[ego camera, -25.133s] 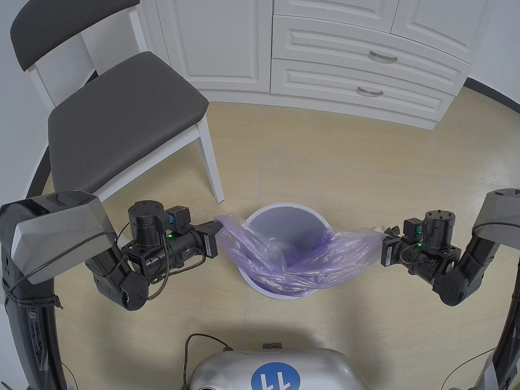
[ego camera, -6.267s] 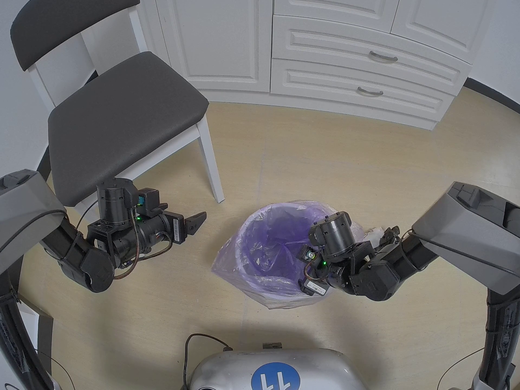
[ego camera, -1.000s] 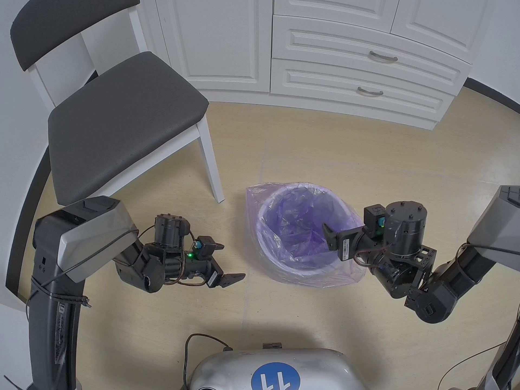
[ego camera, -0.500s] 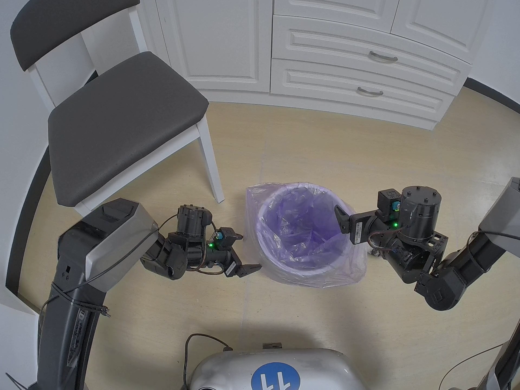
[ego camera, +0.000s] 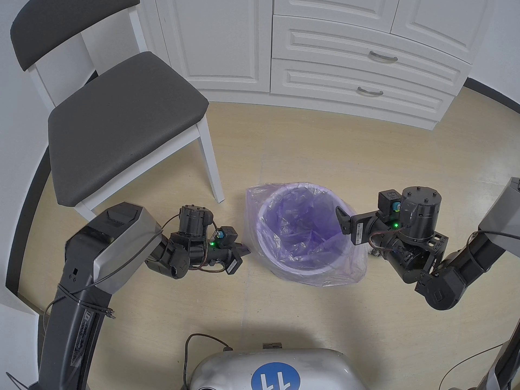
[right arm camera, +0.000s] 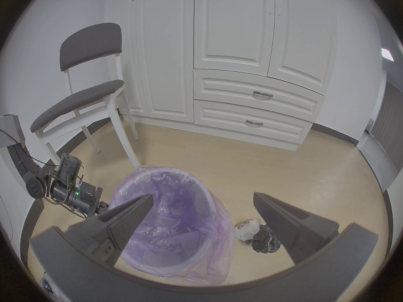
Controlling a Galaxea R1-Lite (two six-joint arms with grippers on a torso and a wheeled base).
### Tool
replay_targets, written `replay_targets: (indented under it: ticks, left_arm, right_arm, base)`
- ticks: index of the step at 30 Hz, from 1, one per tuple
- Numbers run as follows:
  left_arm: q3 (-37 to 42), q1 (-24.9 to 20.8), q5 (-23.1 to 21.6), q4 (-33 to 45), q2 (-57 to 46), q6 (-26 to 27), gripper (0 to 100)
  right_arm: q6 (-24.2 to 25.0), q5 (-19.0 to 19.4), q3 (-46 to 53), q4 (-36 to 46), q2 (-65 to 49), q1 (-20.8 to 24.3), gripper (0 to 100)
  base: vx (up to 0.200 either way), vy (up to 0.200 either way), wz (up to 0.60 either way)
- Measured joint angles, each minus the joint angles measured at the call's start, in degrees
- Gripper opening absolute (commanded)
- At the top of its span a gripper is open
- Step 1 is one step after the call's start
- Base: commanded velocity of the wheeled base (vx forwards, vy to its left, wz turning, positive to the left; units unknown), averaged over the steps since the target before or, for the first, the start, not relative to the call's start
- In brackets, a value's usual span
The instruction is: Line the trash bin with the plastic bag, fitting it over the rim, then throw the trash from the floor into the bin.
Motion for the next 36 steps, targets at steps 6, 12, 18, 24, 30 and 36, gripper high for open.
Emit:
replay_targets:
  ticks: [6,12,18,24,30,36]
  left_arm:
    - [-2.2,0.2,-0.1,-0.1,1.9,-0.4,0]
    - [-6.1,-0.2,-0.1,0.0,4.6,-3.3,0]
    - [-11.0,-0.2,-0.1,2.9,7.5,-4.7,0]
    - [-13.2,0.0,-0.1,6.0,9.5,-4.6,0]
    - [-14.4,0.6,0.0,8.3,10.1,-4.5,0]
    - [-13.6,1.2,-0.1,7.8,10.1,-3.8,100]
  right_arm:
    - [-0.2,0.0,0.0,0.0,0.6,-0.1,100]
    - [-0.3,0.0,0.0,0.0,2.0,-0.1,100]
    - [-0.5,1.4,0.0,0.0,3.5,-0.2,100]
    - [-1.1,2.0,0.4,0.0,4.7,-0.7,100]
    - [-1.2,2.0,0.5,0.0,5.6,-0.9,100]
    - [-1.2,2.0,0.7,0.0,5.9,-0.9,100]
  base:
    - [0.000,0.000,0.00]
    - [0.000,0.000,0.00]
    - [0.000,0.000,0.00]
    - [0.000,0.000,0.00]
    - [0.000,0.000,0.00]
    - [0.000,0.000,0.00]
